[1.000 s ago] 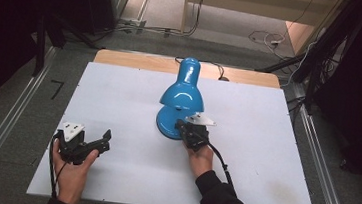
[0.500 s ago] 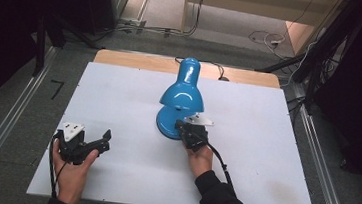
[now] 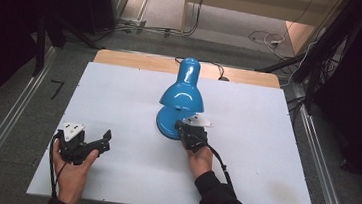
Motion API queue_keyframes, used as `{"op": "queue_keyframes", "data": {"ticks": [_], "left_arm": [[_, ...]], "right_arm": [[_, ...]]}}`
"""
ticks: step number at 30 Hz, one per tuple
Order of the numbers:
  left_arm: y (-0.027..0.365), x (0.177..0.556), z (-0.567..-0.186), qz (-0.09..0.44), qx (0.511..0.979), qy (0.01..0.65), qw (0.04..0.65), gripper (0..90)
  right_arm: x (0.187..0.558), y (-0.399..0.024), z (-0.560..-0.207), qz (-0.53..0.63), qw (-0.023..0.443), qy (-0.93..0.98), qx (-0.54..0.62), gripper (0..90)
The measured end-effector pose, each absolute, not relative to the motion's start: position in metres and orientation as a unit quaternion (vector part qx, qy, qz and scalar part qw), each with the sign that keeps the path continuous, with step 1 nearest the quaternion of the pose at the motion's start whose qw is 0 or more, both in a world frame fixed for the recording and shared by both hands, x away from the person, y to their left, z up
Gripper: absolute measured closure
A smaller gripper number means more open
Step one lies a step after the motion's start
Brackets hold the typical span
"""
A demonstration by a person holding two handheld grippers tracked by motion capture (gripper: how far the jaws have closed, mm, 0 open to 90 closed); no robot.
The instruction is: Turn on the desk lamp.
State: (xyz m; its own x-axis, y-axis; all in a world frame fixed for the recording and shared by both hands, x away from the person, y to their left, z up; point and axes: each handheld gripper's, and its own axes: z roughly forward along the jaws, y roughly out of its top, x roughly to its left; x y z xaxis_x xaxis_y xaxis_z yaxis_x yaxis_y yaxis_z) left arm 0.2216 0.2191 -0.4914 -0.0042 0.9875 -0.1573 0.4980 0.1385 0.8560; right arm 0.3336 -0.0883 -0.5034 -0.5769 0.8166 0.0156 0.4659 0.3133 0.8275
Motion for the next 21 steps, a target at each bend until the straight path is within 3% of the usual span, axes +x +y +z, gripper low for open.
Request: {"op": "queue_keyframes", "data": {"ticks": [21], "left_arm": [[0.2191,0.2214,-0.4918,0.305,0.580,0.640,0.401,5.9]], "right_arm": [[0.3272,-0.0843,-0.5045,0.410,0.228,0.792,0.391,87.9]]}}
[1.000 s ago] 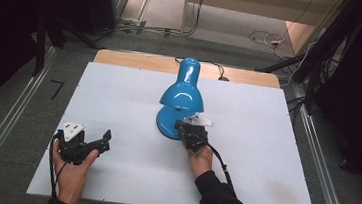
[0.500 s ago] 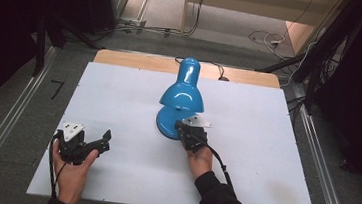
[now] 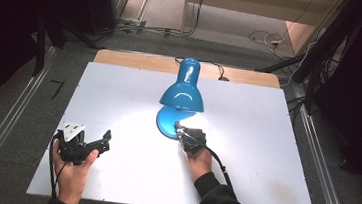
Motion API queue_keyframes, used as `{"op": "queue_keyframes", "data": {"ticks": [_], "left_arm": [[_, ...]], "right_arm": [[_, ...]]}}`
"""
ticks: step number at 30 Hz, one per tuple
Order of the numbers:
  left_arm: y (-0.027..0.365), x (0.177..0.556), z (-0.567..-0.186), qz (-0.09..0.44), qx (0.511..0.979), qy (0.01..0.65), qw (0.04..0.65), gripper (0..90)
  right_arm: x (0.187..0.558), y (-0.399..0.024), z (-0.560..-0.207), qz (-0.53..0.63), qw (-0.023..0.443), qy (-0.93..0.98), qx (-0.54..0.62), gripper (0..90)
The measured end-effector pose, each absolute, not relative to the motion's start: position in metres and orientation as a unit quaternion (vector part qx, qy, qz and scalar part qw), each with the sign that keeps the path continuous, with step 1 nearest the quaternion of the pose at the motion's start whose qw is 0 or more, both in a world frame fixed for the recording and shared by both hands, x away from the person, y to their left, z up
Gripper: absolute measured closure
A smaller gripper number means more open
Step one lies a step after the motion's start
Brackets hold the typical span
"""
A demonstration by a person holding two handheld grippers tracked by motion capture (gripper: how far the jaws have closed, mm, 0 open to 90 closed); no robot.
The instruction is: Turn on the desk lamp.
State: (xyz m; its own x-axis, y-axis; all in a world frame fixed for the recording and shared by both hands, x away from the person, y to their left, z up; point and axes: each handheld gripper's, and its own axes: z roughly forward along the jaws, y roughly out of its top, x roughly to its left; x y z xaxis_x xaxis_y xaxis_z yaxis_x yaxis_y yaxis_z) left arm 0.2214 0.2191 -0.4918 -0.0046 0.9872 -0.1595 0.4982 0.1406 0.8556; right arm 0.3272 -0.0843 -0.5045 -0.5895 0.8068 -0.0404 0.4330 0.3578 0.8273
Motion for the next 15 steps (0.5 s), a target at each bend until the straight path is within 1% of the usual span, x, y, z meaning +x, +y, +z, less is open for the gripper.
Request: {"op": "queue_keyframes", "data": {"ticks": [1,6,15], "left_arm": [[0.2191,0.2215,-0.4918,0.305,0.581,0.640,0.401,5.9],[0.2192,0.2213,-0.4917,0.305,0.580,0.640,0.401,5.9],[0.2198,0.2214,-0.4916,0.305,0.578,0.641,0.402,5.9]], "right_arm": [[0.3254,-0.0830,-0.5047,0.406,0.236,0.793,0.387,87.9],[0.3260,-0.0837,-0.5049,0.409,0.232,0.791,0.391,87.8],[0.3284,-0.0864,-0.5039,0.414,0.215,0.790,0.397,87.7]]}}
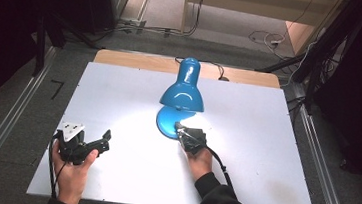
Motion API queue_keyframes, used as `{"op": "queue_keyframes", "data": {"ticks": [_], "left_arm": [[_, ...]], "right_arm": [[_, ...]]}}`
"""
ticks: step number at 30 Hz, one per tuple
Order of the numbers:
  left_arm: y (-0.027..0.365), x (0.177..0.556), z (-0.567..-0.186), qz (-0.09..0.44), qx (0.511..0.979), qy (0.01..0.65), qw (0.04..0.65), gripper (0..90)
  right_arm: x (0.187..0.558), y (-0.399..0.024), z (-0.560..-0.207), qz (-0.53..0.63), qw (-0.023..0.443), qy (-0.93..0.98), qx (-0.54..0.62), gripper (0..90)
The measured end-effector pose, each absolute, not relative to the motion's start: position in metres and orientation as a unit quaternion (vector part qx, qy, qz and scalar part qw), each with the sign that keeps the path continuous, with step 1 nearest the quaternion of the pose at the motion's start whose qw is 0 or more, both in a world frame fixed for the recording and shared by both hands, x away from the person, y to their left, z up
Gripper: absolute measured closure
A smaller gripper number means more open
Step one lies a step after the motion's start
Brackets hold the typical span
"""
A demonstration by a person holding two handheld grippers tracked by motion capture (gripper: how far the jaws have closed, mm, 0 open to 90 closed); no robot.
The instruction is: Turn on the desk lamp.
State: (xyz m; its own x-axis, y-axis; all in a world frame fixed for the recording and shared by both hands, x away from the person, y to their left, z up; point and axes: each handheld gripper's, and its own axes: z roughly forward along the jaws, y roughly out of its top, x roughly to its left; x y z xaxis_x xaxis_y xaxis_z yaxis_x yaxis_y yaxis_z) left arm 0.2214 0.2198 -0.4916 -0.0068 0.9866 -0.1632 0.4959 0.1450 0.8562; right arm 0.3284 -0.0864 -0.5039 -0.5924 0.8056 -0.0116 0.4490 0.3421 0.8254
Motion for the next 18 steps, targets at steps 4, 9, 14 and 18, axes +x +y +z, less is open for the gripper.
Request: {"op": "queue_keyframes", "data": {"ticks": [4,9,14,18], "left_arm": [[0.220,0.221,-0.492,0.304,0.579,0.640,0.403,5.9],[0.220,0.221,-0.492,0.304,0.578,0.641,0.403,5.9],[0.220,0.222,-0.492,0.304,0.578,0.641,0.403,5.9],[0.220,0.221,-0.491,0.304,0.578,0.641,0.404,5.9]], "right_arm": [[0.331,-0.090,-0.503,0.421,0.195,0.787,0.406,84.5],[0.333,-0.094,-0.500,0.426,0.185,0.784,0.411,80.3],[0.331,-0.097,-0.496,0.435,0.180,0.779,0.413,71.6],[0.329,-0.102,-0.493,0.440,0.178,0.777,0.413,62.7]]}}
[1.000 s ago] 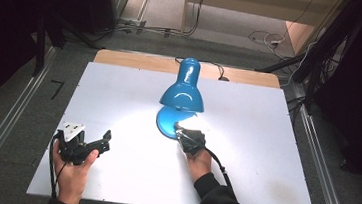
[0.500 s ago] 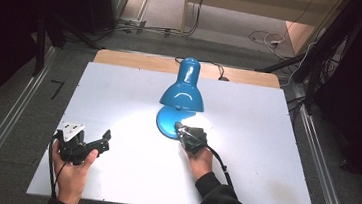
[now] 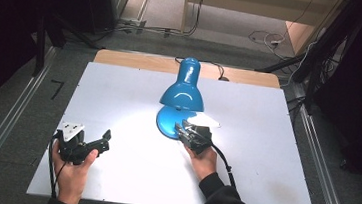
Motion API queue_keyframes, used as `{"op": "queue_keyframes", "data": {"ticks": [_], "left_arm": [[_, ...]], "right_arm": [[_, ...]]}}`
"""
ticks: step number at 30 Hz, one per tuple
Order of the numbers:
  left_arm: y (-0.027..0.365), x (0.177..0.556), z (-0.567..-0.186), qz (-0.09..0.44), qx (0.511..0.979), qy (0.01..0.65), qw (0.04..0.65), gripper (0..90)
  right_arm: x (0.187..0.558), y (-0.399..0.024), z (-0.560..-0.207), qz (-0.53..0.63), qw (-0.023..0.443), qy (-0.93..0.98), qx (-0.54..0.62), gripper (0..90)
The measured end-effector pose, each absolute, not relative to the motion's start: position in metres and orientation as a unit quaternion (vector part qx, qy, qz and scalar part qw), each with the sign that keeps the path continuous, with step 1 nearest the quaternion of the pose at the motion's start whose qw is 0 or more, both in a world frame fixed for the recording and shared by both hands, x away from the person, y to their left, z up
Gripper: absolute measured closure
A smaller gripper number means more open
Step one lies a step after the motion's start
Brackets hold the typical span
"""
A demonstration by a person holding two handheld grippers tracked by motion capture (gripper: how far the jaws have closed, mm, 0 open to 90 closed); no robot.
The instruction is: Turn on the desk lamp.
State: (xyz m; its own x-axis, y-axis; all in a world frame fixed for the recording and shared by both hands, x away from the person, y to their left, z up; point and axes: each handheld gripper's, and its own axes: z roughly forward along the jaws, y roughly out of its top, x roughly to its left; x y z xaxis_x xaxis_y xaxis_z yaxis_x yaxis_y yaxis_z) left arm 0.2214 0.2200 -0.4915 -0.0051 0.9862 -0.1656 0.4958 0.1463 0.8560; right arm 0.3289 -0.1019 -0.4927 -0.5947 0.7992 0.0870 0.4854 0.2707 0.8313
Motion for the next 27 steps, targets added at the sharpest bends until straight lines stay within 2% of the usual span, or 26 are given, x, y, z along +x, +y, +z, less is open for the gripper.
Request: {"op": "queue_keyframes", "data": {"ticks": [4,8,14,18,27], "left_arm": [[0.220,0.221,-0.492,0.304,0.578,0.641,0.403,5.9],[0.219,0.222,-0.491,0.305,0.578,0.641,0.404,5.9],[0.220,0.222,-0.492,0.305,0.578,0.641,0.403,6.0],[0.219,0.222,-0.492,0.304,0.578,0.641,0.404,6.0],[0.218,0.222,-0.491,0.304,0.580,0.639,0.402,5.9]], "right_arm": [[0.328,-0.107,-0.492,0.445,0.173,0.774,0.416,55.6],[0.329,-0.111,-0.490,0.443,0.167,0.777,0.414,40.7],[0.328,-0.117,-0.490,0.440,0.163,0.781,0.411,30.2],[0.326,-0.121,-0.489,0.435,0.162,0.786,0.407,25.5],[0.320,-0.132,-0.482,0.440,0.157,0.786,0.406,22.7]]}}
